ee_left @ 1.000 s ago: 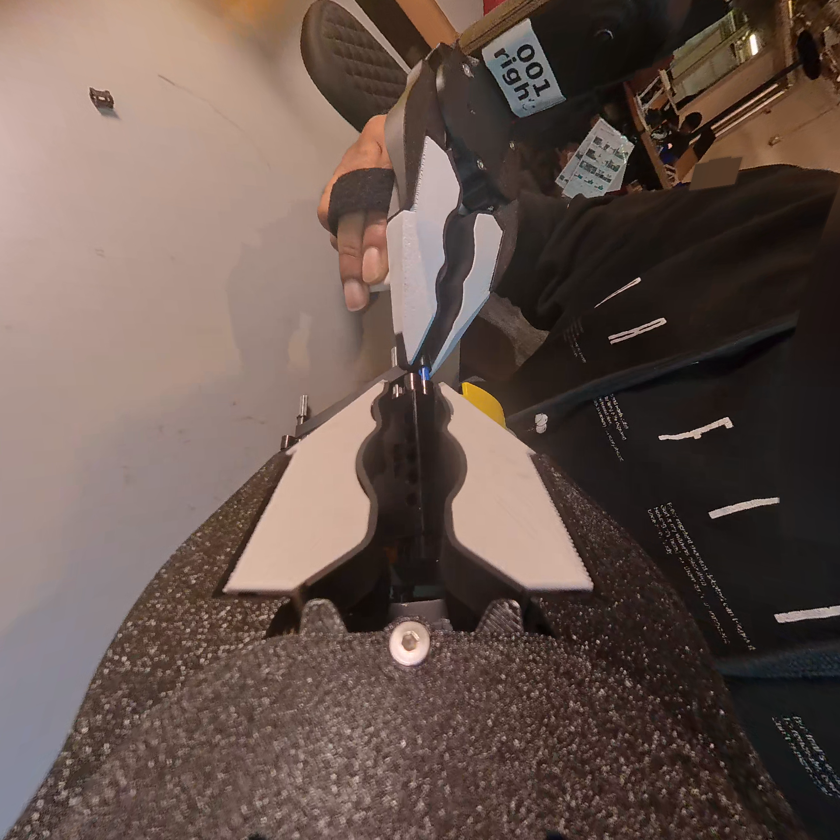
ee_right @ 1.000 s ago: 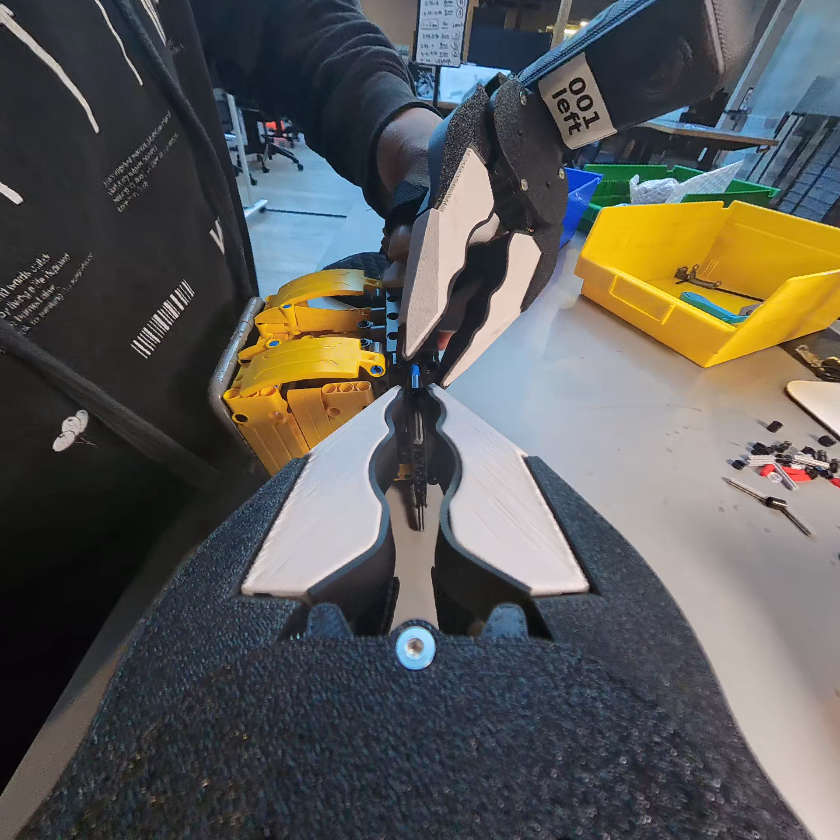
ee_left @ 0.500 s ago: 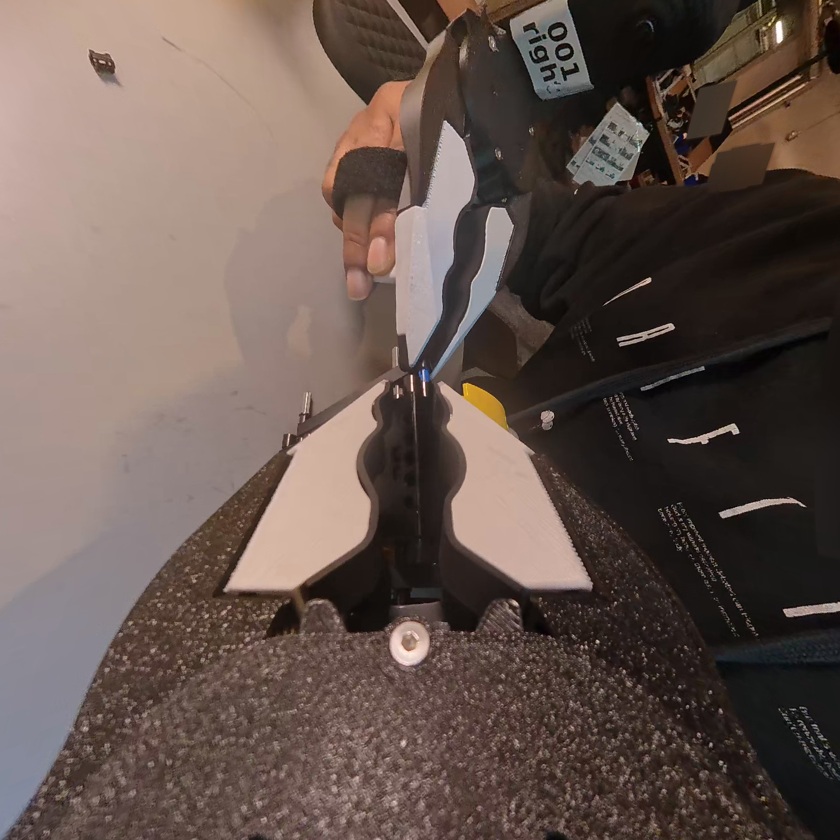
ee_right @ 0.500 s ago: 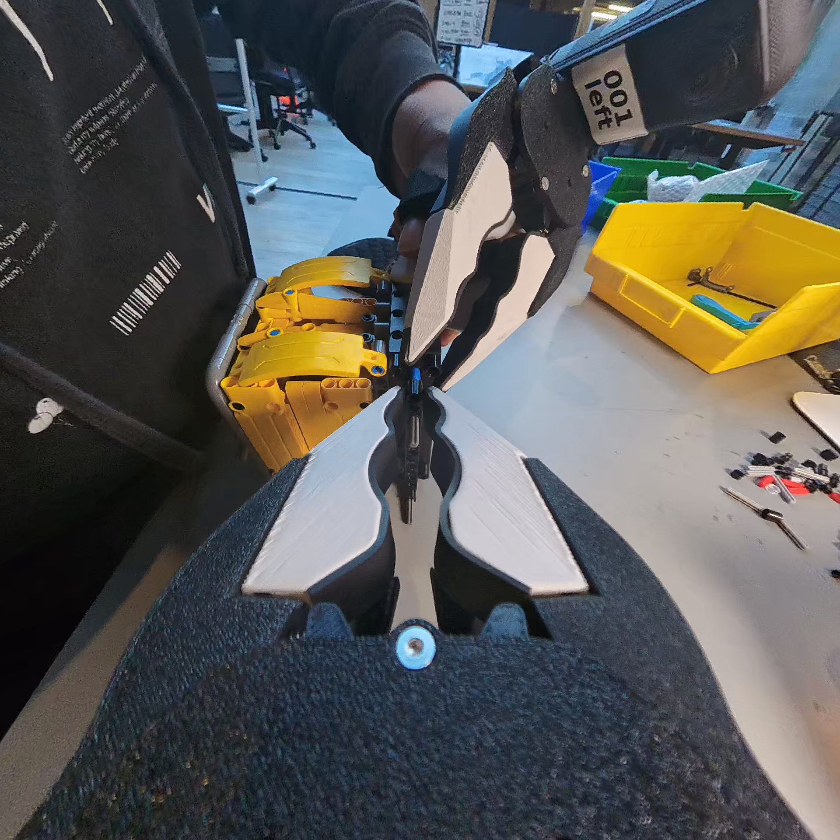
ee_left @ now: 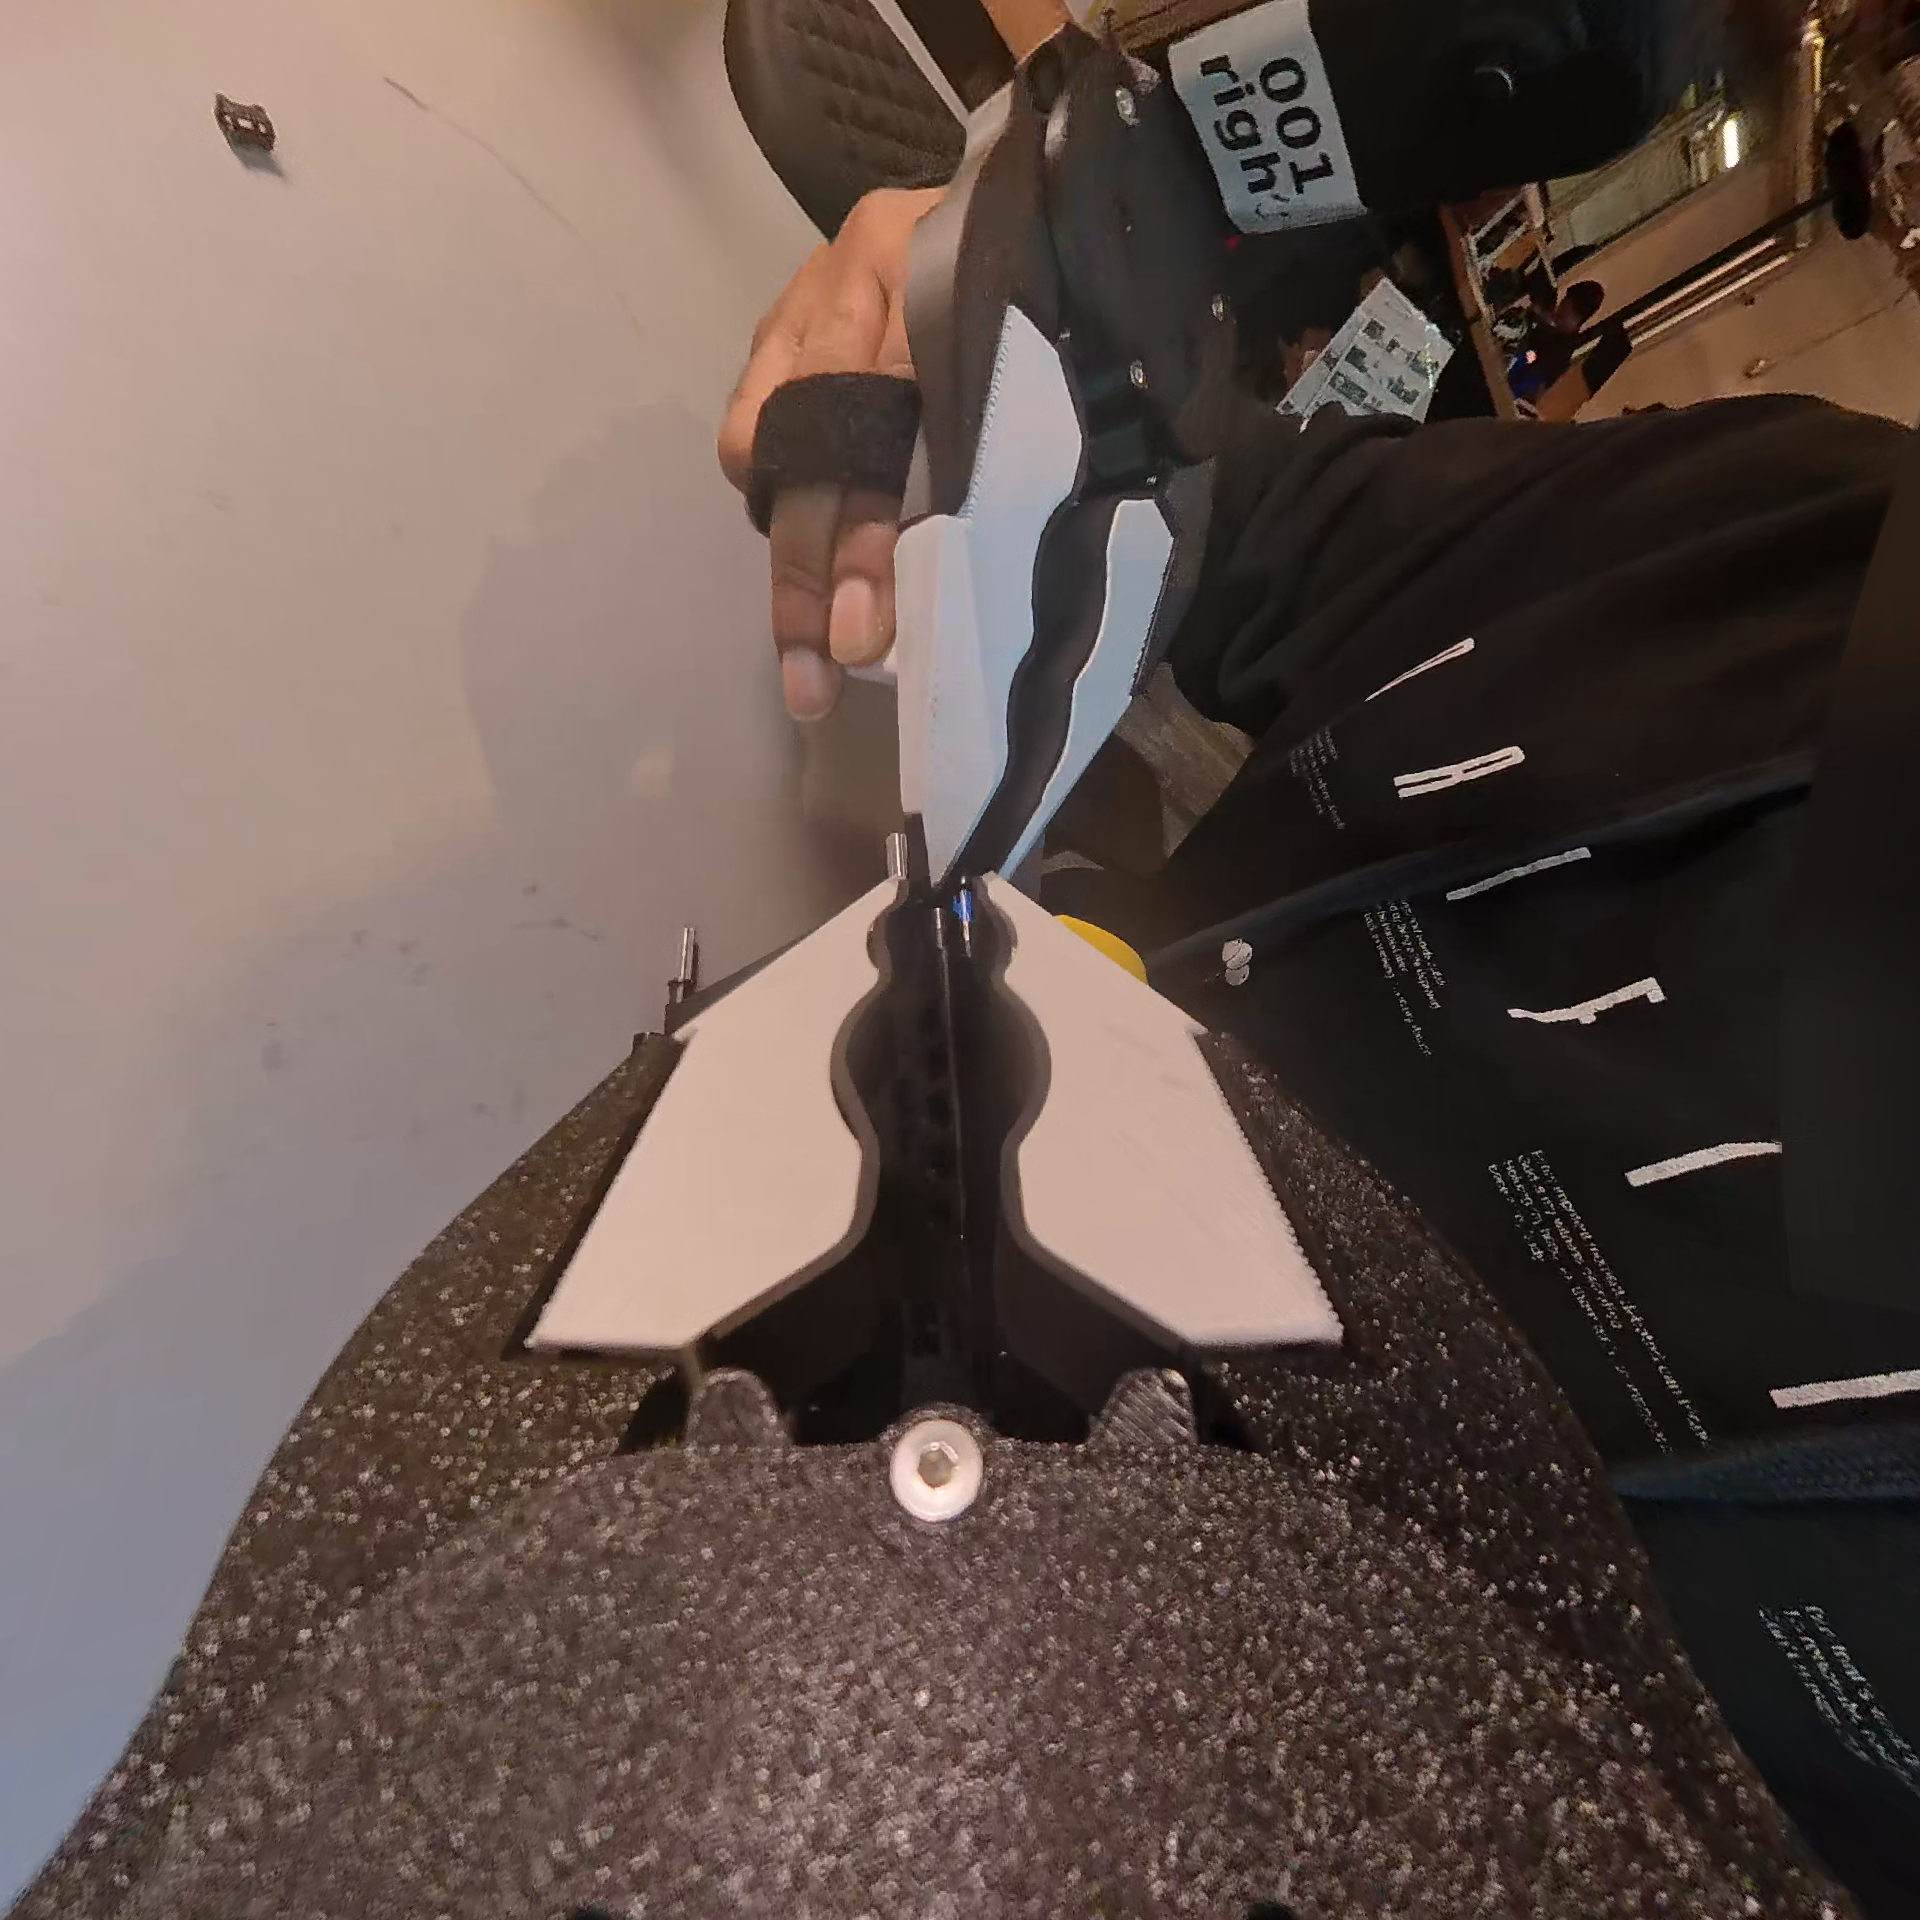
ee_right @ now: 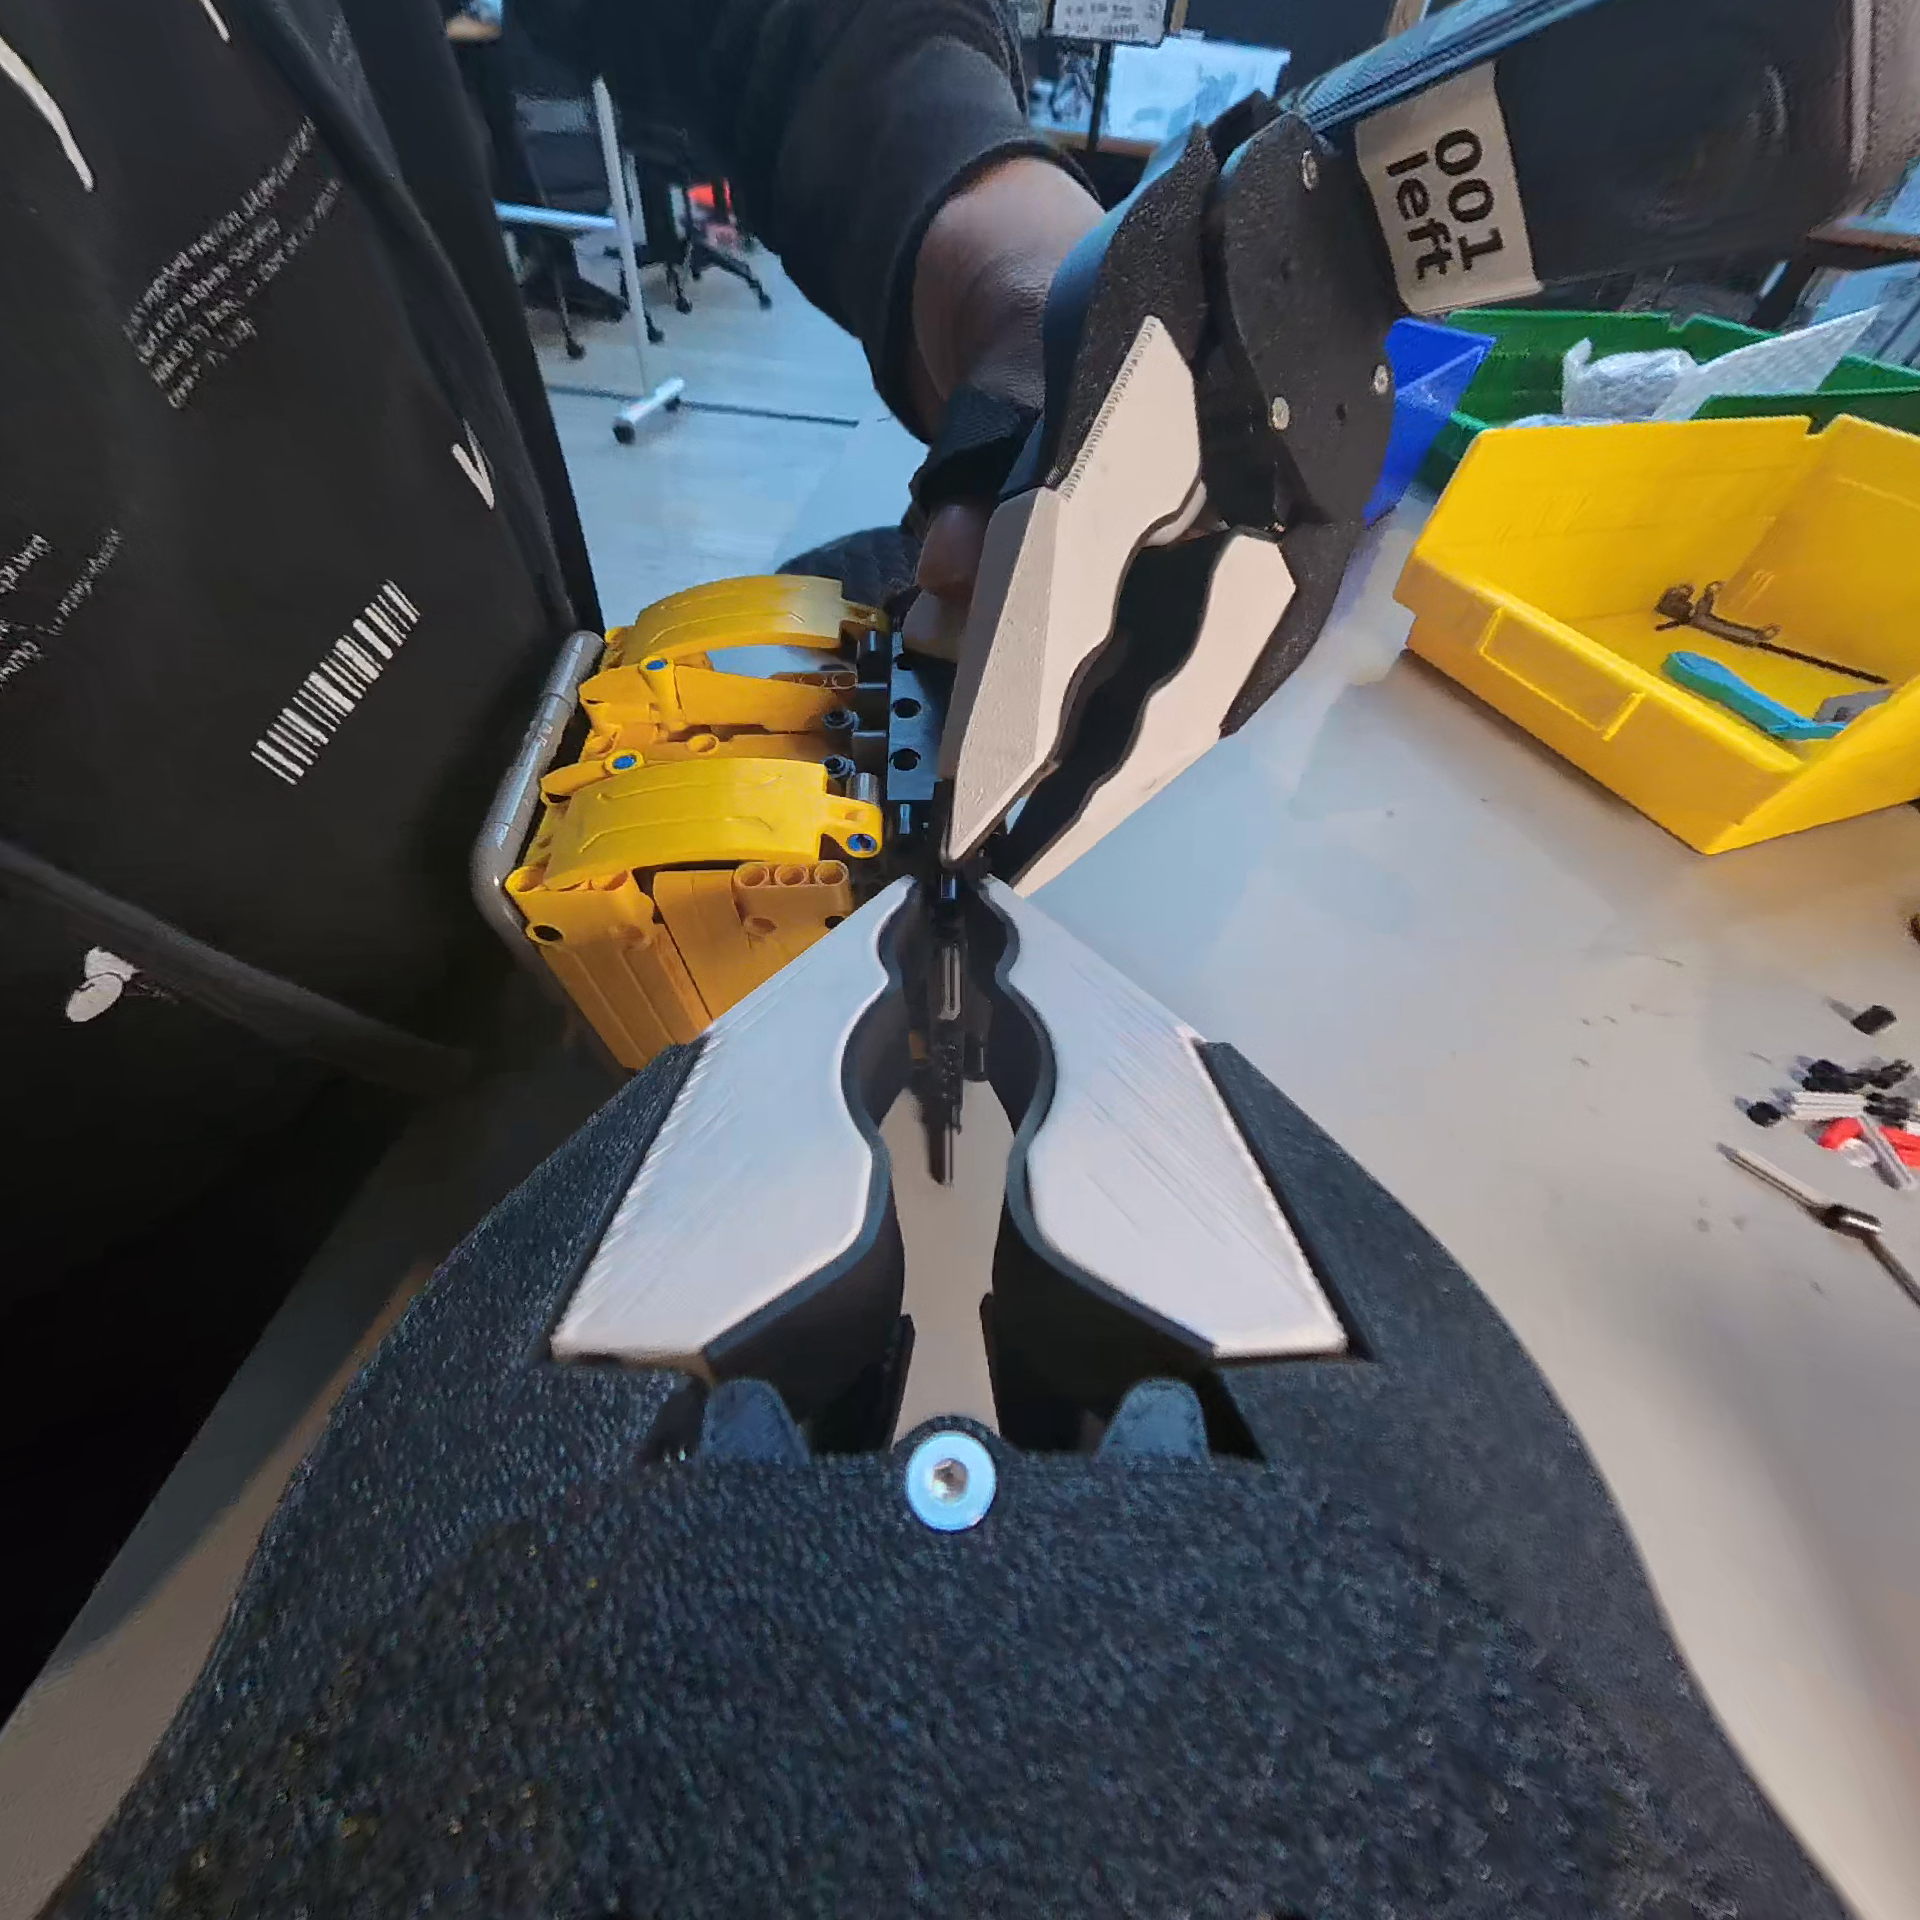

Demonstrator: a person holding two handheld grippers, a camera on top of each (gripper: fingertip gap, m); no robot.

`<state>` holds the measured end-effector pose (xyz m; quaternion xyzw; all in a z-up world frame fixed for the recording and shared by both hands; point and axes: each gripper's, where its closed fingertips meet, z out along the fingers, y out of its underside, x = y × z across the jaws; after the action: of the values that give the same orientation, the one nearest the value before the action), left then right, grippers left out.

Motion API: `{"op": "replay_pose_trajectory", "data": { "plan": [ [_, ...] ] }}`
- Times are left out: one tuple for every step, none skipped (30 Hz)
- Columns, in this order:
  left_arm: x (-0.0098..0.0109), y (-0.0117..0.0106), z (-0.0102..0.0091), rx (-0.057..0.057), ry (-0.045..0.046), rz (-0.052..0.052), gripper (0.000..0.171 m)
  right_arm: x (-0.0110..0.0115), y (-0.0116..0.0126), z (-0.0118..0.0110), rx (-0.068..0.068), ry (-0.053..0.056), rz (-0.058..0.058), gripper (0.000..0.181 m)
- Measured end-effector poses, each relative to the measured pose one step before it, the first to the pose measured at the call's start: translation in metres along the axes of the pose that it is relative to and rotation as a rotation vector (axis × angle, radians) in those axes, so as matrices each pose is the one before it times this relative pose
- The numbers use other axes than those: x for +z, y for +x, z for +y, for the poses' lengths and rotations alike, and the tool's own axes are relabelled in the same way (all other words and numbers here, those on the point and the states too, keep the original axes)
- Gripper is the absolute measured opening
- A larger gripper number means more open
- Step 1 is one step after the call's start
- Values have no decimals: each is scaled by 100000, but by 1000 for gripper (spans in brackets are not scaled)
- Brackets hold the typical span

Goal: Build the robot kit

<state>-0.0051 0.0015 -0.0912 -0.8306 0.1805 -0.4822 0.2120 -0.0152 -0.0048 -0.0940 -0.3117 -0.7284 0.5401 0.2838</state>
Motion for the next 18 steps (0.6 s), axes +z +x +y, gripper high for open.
{"op": "replay_pose_trajectory", "data": {
  "plan": [
    [9, -2, -13, -360, -171, 592, 6, -46, 17, 22, 1378, 1687, 19, 5],
    [12, 51, -47, 375, -312, 375, 6, -59, 2, -19, 805, 1156, -203, 5],
    [0, 45, -61, 1429, -539, -94, 8, -98, 36, -15, 56, 584, -203, 5],
    [-33, 67, -115, 1006, -263, -37, 10, -71, 78, 14, -520, 265, 250, 5],
    [-135, 298, -212, -248, 82, 1402, 17, -11, 27, 29, -160, 141, -245, 6],
    [-238, 416, -143, -1095, -889, 2093, 24, -7, 23, 3, -241, 172, -264, 6],
    [-301, 97, 194, 123, -2783, -179, 26, 9, 54, -4, -463, 98, 161, 6],
    [-290, -180, 478, 857, -4032, -2057, 26, -6, 10, 5, -76, -93, -172, 6],
    [-214, -71, 460, 226, -3286, -1333, 27, -12, -1, 0, -289, -133, -261, 6],
    [-109, 156, 247, -570, -2052, 220, 32, 32, 1, -30, -39, 132, -356, 6],
    [-49, 120, 162, 509, -2153, -562, 34, 118, -69, -80, 730, 638, -742, 6],
    [-5, -32, 251, 2552, -3511, -2104, 33, 160, -42, 12, -110, 120, -362, 6],
    [-18, 67, 221, 2476, -3644, -1879, 34, 112, -20, 20, 263, 245, -396, 6],
    [-73, 97, 125, 1373, -3018, -1628, 37, 41, 29, -14, 821, 667, -169, 6],
    [-128, -100, 198, 948, -3096, -2527, 38, 0, 28, 5, 197, 781, 150, 6],
    [-198, -388, 304, 789, -3285, -3842, 35, -66, 12, 3, 132, 491, 20, 6],
    [-196, -508, 188, 554, -1937, -4038, 34, -84, 62, 15, -305, 161, 454, 6],
    [-57, -172, 134, -560, -1366, -1088, 33, -40, 73, 7, -504, -14, 603, 6]
  ]
}}
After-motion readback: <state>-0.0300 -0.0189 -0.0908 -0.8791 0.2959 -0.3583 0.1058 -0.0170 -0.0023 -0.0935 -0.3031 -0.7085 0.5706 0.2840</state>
